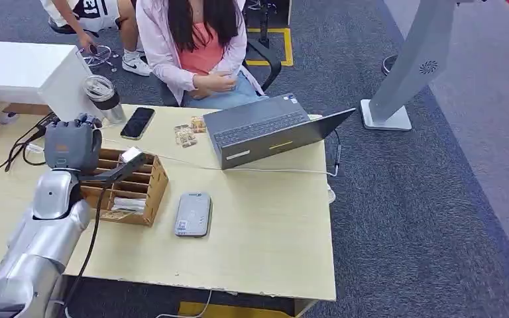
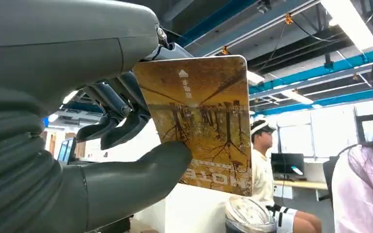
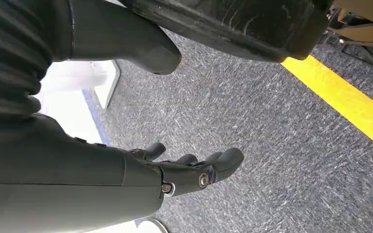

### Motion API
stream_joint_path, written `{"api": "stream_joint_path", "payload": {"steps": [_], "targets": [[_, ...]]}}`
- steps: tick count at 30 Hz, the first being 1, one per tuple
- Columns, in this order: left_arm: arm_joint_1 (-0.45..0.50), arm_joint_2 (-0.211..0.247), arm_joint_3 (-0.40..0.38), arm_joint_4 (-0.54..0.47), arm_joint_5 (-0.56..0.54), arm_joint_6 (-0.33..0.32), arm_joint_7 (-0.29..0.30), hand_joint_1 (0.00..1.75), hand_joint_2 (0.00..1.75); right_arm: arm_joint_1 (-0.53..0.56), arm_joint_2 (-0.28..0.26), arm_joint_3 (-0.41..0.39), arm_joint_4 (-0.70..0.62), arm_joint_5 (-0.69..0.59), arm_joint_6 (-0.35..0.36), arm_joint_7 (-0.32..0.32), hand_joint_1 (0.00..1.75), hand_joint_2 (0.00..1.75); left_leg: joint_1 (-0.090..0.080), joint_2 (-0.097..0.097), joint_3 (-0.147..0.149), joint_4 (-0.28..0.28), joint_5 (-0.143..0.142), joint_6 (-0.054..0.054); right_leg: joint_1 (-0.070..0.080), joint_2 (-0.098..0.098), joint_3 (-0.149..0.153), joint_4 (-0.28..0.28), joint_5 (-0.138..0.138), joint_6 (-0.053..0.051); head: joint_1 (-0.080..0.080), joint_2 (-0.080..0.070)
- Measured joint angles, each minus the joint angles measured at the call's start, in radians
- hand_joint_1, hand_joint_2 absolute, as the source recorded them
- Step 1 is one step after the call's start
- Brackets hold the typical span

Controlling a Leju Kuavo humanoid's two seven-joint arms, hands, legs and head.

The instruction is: Pass the card to the sensor for recognition and then transmit it.

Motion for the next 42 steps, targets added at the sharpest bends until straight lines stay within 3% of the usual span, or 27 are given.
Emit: {"api": "stream_joint_path", "payload": {"steps": [20, 21, 34, 42], "targets": [[0.0, 0.009, 0.016, 0.003, -0.014, 0.0, -0.004, 1.75, 1.75, -0.001, 0.0, 0.019, 0.0, -0.002, 0.002, 0.001, 0.0, 1.75, 0.0, 0.0, 0.0, 0.0, 0.0, 0.0, 0.0, 0.0, 0.0, 0.0, 0.0, 0.0, 0.0, 0.0], [0.0, 0.009, 0.017, 0.003, -0.015, 0.0, -0.004, 0.0, 1.75, -0.001, 0.0, 0.02, 0.0, -0.002, 0.002, 0.001, 0.0, 1.75, 0.0, 0.0, 0.0, 0.0, 0.0, 0.0, 0.0, 0.0, 0.0, 0.0, 0.0, 0.0, 0.0, 0.0], [0.019, 0.009, 0.052, 0.0, -0.018, 0.042, -0.01, 0.0, 1.75, -0.001, 0.0, 0.024, 0.0, -0.01, 0.002, 0.0, 0.0, 1.75, 0.0, 0.0, 0.0, 0.0, 0.0, 0.0, 0.0, 0.0, 0.0, 0.0, 0.0, 0.0, 0.0, 0.0], [0.083, -0.003, 0.091, -0.093, -0.029, 0.042, -0.064, 0.0, 1.75, -0.001, 0.0, 0.028, 0.0, -0.027, 0.001, 0.0, 0.0, 1.75, 0.0, 0.0, 0.0, 0.0, 0.0, 0.0, 0.0, 0.0, 0.0, 0.0, 0.0, 0.0, 0.0, 0.0]]}}
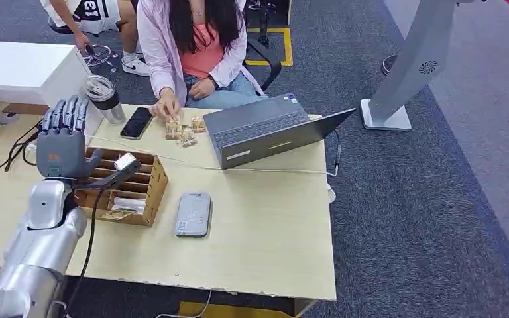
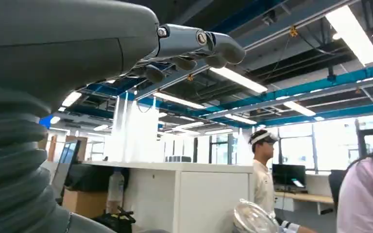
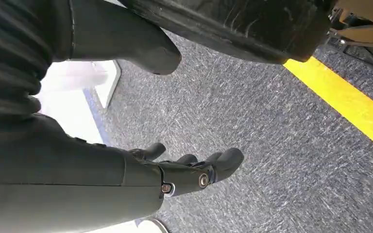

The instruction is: Pass the card to the sensor for recognition and then transmit it.

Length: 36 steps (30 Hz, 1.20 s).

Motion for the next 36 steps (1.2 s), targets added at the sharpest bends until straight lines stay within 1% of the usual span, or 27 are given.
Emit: {"api": "stream_joint_path", "payload": {"steps": [3, 6, 10, 11, 17, 20, 24, 27, 32, 36], "targets": [[0.029, -0.011, 0.006, -0.048, 0.014, 0.0, -0.024, 0.0, 1.75, 0.0, 0.0, 0.0, 0.0, -0.011, -0.002, -0.001, 0.0, 1.75, 0.0, 0.0, 0.0, 0.0, 0.0, 0.0, 0.0, 0.0, 0.0, 0.0, 0.0, 0.0, 0.0, 0.0], [0.096, -0.025, 0.007, -0.14, 0.05, -0.004, -0.056, 0.0, 1.75, 0.001, 0.0, 0.0, 0.0, -0.037, -0.01, -0.003, 0.0, 1.75, 0.0, 0.001, 0.0, 0.0, 0.0, 0.0, 0.0, 0.001, 0.0, 0.0, 0.0, 0.0, 0.0, 0.0], [0.23, -0.032, -0.003, -0.305, 0.094, -0.013, -0.049, 0.0, 1.75, 0.003, 0.0, 0.0, 0.0, -0.064, -0.018, -0.006, 0.0, 1.75, 0.0, 0.002, 0.0, 0.0, -0.001, 0.001, 0.0, 0.002, -0.001, 0.0, 0.0, 0.0, 0.0, 0.0], [0.251, -0.033, -0.005, -0.332, 0.098, -0.015, -0.049, 0.0, 1.75, 0.003, 0.0, 0.0, 0.0, -0.066, -0.018, -0.006, 0.0, 1.75, 0.0, 0.002, 0.0, 0.0, -0.001, 0.001, 0.0, 0.002, -0.002, 0.0, 0.0, 0.0, 0.001, 0.0], [0.328, -0.032, -0.019, -0.447, 0.108, -0.034, -0.052, 0.0, 1.75, 0.004, 0.0, 0.0, 0.0, -0.083, -0.029, -0.01, 0.0, 1.75, 0.0, 0.002, 0.0, 0.0, -0.001, 0.001, 0.0, 0.002, -0.001, 0.0, 0.0, 0.0, 0.0, 0.0], [0.385, -0.032, -0.045, -0.511, 0.099, -0.086, -0.041, 0.0, 1.75, 0.005, 0.0, 0.0, 0.0, -0.101, -0.037, -0.018, 0.0, 1.75, 0.0, 0.002, -0.001, 0.0, -0.001, 0.001, 0.0, 0.001, -0.001, 0.0, 0.0, 0.0, 0.0, 0.0], [0.444, -0.032, -0.095, -0.557, 0.077, -0.129, -0.001, 0.0, 1.75, 0.006, 0.0, -0.001, 0.0, -0.118, -0.045, -0.027, 0.0, 1.75, 0.0, 0.001, -0.001, 0.0, -0.001, 0.001, 0.0, 0.001, -0.001, -0.001, 0.0, 0.0, 0.001, 0.0], [0.467, -0.032, -0.128, -0.572, 0.068, -0.156, 0.021, 0.0, 1.75, 0.006, 0.0, -0.002, 0.0, -0.125, -0.046, -0.03, 0.0, 1.75, -0.001, 0.001, -0.001, 0.0, -0.001, 0.001, 0.0, 0.001, -0.001, -0.001, 0.0, 0.0, 0.001, 0.0], [0.479, -0.03, -0.153, -0.588, 0.068, -0.163, 0.022, 0.0, 1.75, 0.006, 0.0, -0.002, 0.0, -0.126, -0.046, -0.03, 0.0, 1.75, 0.0, 0.001, -0.001, 0.0, -0.001, 0.001, 0.0, 0.001, -0.001, -0.001, 0.0, 0.0, 0.0, 0.0], [0.485, -0.028, -0.156, -0.594, 0.068, -0.164, 0.022, 0.0, 1.75, 0.006, 0.0, -0.002, 0.0, -0.126, -0.046, -0.03, 0.0, 1.75, 0.0, 0.001, -0.001, 0.0, -0.001, 0.001, 0.0, 0.001, -0.001, -0.001, 0.0, 0.0, 0.001, 0.0]]}}
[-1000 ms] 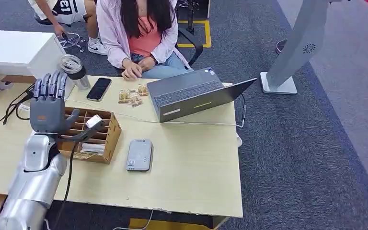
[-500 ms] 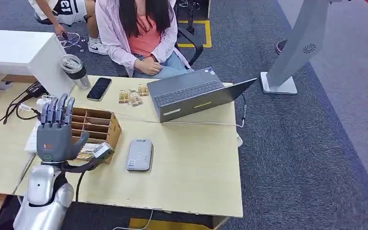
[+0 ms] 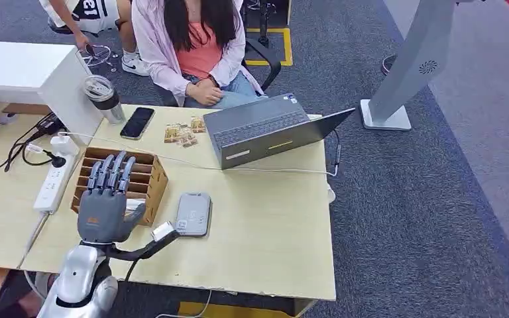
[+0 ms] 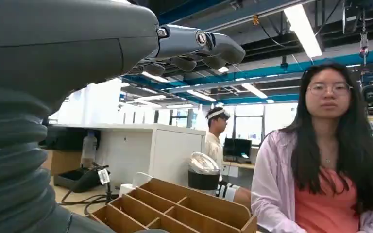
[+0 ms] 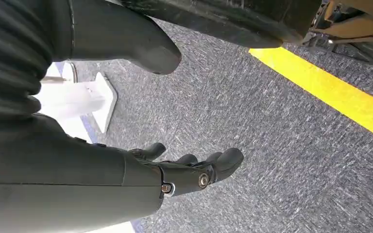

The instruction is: Pass the card to the sensor for recognition and then transmit it.

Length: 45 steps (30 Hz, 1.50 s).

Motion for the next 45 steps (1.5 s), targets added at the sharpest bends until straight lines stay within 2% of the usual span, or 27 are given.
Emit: {"api": "stream_joint_path", "payload": {"steps": [7, 10, 14, 18, 20, 22, 23, 27, 36, 40, 45], "targets": [[0.002, 0.002, -0.002, -0.003, 0.0, -0.001, 0.0, 0.0, 1.75, 0.0, 0.0, 0.0, 0.0, 0.0, 0.0, 0.0, 0.0, 1.75, 0.0, 0.0, 0.0, 0.0, 0.0, 0.0, 0.0, 0.0, 0.0, 0.0, 0.0, 0.0, 0.0, 0.0], [0.003, 0.004, -0.008, -0.003, 0.002, -0.034, 0.007, 0.0, 1.75, 0.0, 0.0, 0.0, 0.0, -0.007, -0.002, 0.0, 0.0, 1.75, 0.0, 0.0, 0.0, 0.0, 0.0, 0.0, 0.0, 0.0, 0.0, 0.0, 0.0, 0.0, 0.0, 0.0], [0.013, 0.005, -0.032, -0.003, 0.002, -0.098, 0.021, 0.0, 1.75, 0.001, 0.0, -0.002, 0.0, -0.02, -0.002, 0.004, 0.0, 1.75, 0.0, 0.0, 0.0, 0.0, 0.0, 0.0, 0.0, 0.0, 0.0, 0.0, 0.0, 0.0, 0.0, 0.0], [0.023, 0.005, -0.061, -0.003, 0.02, -0.174, 0.059, 0.0, 1.75, 0.001, 0.0, -0.002, 0.0, -0.032, -0.002, 0.002, 0.0, 1.75, 0.0, 0.0, 0.0, 0.0, 0.0, 0.0, 0.0, 0.0, 0.0, 0.0, 0.0, 0.0, 0.0, 0.0], [0.022, 0.011, -0.076, -0.003, 0.026, -0.24, 0.087, 0.0, 1.75, 0.001, 0.0, -0.002, 0.0, -0.04, -0.002, -0.001, 0.0, 1.75, 0.0, 0.0, 0.0, 0.0, 0.0, 0.0, 0.0, 0.0, 0.0, 0.0, 0.0, 0.0, 0.0, 0.0], [0.022, 0.019, -0.083, 0.003, 0.023, -0.32, 0.138, 0.0, 1.75, 0.002, 0.0, -0.002, 0.0, -0.044, -0.002, -0.003, 0.0, 1.75, 0.0, 0.0, 0.0, 0.0, 0.0, 0.0, 0.0, 0.0, 0.0, 0.0, 0.0, 0.0, 0.0, 0.0], [0.023, 0.021, -0.084, 0.01, 0.023, -0.33, 0.159, 0.0, 1.75, 0.002, 0.0, -0.002, 0.0, -0.047, -0.002, -0.003, 0.0, 1.75, 0.0, 0.0, 0.0, 0.0, 0.0, 0.0, 0.0, 0.0, 0.0, 0.0, 0.0, 0.0, 0.0, 0.0], [0.023, 0.032, -0.084, 0.038, 0.029, -0.316, 0.193, 0.0, 1.75, 0.002, 0.0, -0.002, 0.0, -0.053, -0.002, 0.0, 0.0, 1.75, 0.0, 0.0, 0.0, 0.0, 0.0, 0.0, 0.0, 0.0, 0.0, 0.0, 0.0, 0.0, 0.0, 0.0], [0.043, 0.035, -0.078, 0.06, 0.014, -0.289, 0.222, 0.0, 1.75, 0.002, 0.0, -0.002, 0.0, -0.062, -0.002, 0.0, 0.0, 1.75, 0.0, 0.0, -0.001, 0.0, 0.0, 0.0, 0.0, 0.0, 0.0, 0.0, 0.0, 0.0, 0.0, 0.0], [0.059, 0.036, -0.038, 0.06, -0.009, -0.238, 0.247, 0.0, 1.75, 0.002, 0.0, 0.0, 0.0, -0.067, -0.002, 0.002, 0.0, 1.75, 0.0, 0.0, -0.001, 0.0, 0.0, 0.0, 0.0, 0.0, 0.0, 0.0, 0.0, 0.0, 0.0, 0.0], [0.072, 0.04, 0.025, 0.06, -0.02, -0.222, 0.248, 0.0, 1.75, 0.002, 0.0, 0.006, 0.0, -0.071, -0.002, 0.003, 0.0, 1.75, 0.0, 0.0, -0.001, 0.0, 0.0, 0.0, 0.0, 0.0, 0.0, 0.0, 0.0, 0.0, 0.0, 0.0]]}}
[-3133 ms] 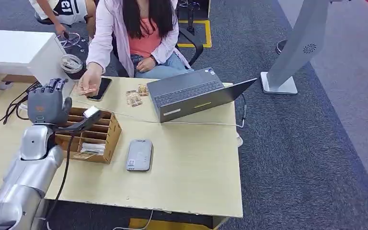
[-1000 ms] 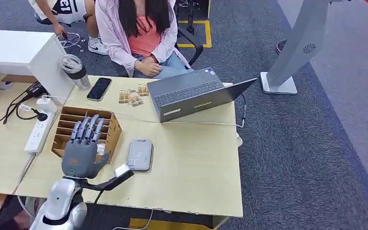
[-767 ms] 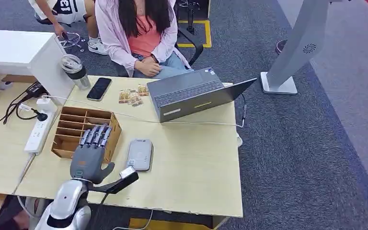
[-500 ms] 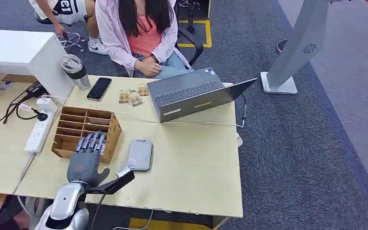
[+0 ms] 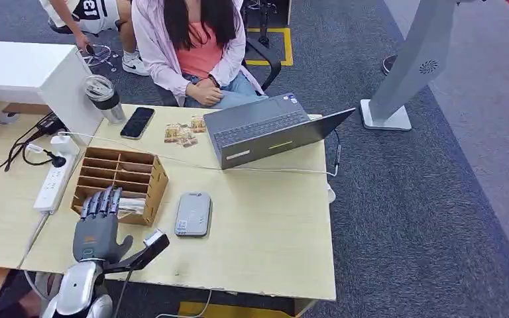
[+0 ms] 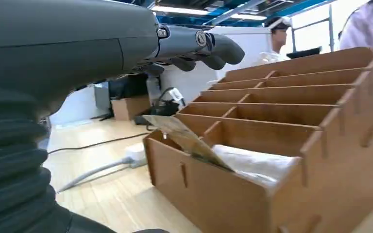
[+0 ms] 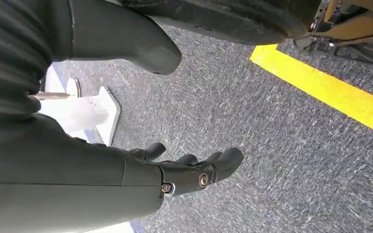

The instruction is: Pass the card to the sensor for recognition and then transmit it.

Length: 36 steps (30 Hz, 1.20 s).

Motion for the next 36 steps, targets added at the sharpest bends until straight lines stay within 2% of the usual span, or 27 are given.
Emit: {"api": "stream_joint_path", "payload": {"steps": [9, 18, 36], "targets": [[0.004, -0.001, 0.031, 0.0, -0.003, 0.004, 0.0, 0.0, 1.75, -0.001, 0.0, 0.011, 0.0, -0.001, 0.0, 0.0, 0.0, 1.75, 0.0, 0.0, 0.0, 0.0, 0.0, 0.0, 0.0, 0.0, 0.0, 0.0, 0.0, 0.0, 0.0, 0.0], [0.013, -0.002, 0.084, 0.002, -0.007, 0.08, -0.021, 0.0, 1.75, -0.001, 0.0, 0.024, 0.0, -0.002, 0.0, 0.0, 0.0, 1.75, 0.0, 0.0, 0.0, 0.0, 0.0, 0.0, 0.0, 0.0, 0.0, 0.0, 0.0, 0.0, 0.0, 0.0], [-0.021, -0.003, 0.162, 0.051, 0.0, 0.147, -0.054, 0.0, 1.75, -0.006, 0.0, 0.07, 0.0, 0.008, 0.002, 0.006, 0.0, 1.75, 0.0, 0.0, 0.0, 0.0, 0.0, 0.0, 0.0, 0.0, 0.0, 0.0, 0.0, 0.0, 0.0, 0.0]]}}
